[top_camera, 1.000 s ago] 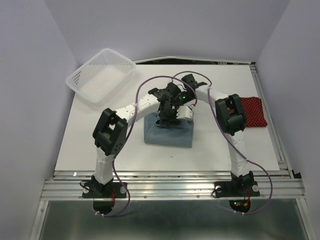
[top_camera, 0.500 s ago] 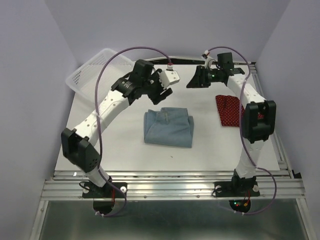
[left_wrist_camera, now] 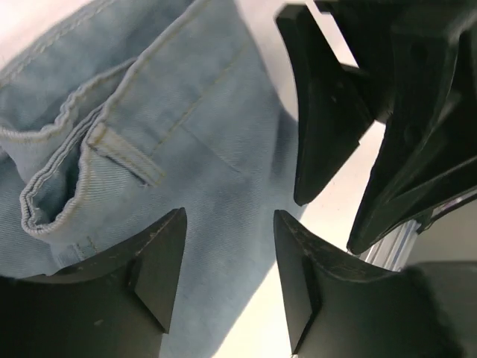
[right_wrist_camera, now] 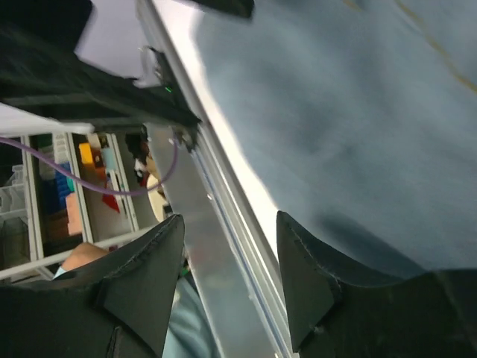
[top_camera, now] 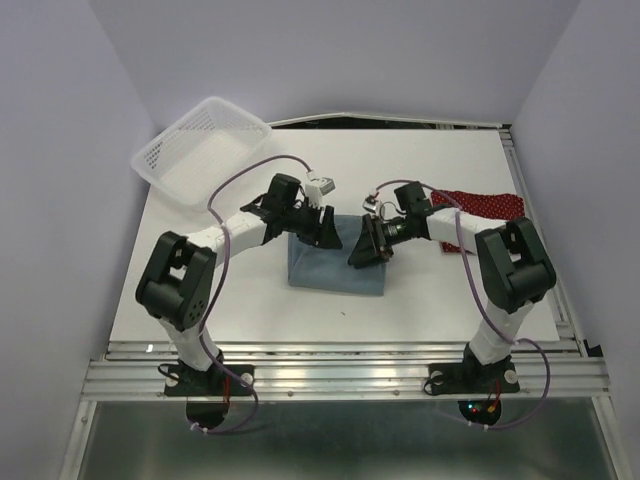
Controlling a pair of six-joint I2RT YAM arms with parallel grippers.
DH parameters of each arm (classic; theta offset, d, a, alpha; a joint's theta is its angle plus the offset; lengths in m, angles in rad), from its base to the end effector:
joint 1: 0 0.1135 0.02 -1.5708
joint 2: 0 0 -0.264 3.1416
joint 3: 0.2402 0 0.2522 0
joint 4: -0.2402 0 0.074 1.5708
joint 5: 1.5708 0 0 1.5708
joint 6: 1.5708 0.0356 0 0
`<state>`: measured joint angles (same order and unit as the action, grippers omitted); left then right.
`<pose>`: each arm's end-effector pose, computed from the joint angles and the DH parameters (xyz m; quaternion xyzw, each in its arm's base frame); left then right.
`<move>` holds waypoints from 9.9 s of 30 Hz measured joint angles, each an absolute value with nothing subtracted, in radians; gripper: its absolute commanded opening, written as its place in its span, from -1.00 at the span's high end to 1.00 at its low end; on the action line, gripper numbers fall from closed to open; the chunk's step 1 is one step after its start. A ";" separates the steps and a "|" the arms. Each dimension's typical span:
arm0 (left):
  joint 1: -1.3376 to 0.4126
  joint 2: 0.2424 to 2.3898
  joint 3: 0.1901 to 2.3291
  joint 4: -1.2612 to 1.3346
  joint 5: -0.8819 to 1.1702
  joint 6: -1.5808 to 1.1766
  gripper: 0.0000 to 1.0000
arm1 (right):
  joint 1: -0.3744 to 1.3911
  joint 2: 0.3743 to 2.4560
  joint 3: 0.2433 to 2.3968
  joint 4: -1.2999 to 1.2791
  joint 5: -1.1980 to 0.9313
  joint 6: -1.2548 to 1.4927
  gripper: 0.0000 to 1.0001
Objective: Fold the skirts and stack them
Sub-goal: Fold the skirt, then neatly place the folded skirt to the corner
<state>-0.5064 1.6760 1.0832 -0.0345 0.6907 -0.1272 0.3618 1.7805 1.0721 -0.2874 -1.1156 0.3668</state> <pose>0.3095 -0.1976 0.2294 0.3091 0.7942 -0.4198 0.3124 0.3149 0.1534 0.1827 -0.1480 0.8140 0.5600 0.0439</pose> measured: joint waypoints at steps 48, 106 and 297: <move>-0.359 1.826 0.959 0.030 0.908 -0.148 -0.42 | 0.307 2.207 1.618 -0.373 -0.871 0.187 -0.28; -0.852 1.777 1.144 -0.017 0.169 0.595 1.00 | 0.129 1.788 0.934 -0.205 -0.814 0.655 -1.00; -0.557 1.539 1.266 -0.071 0.339 -0.008 -0.97 | -0.485 1.956 1.566 -0.481 -0.528 -0.084 0.17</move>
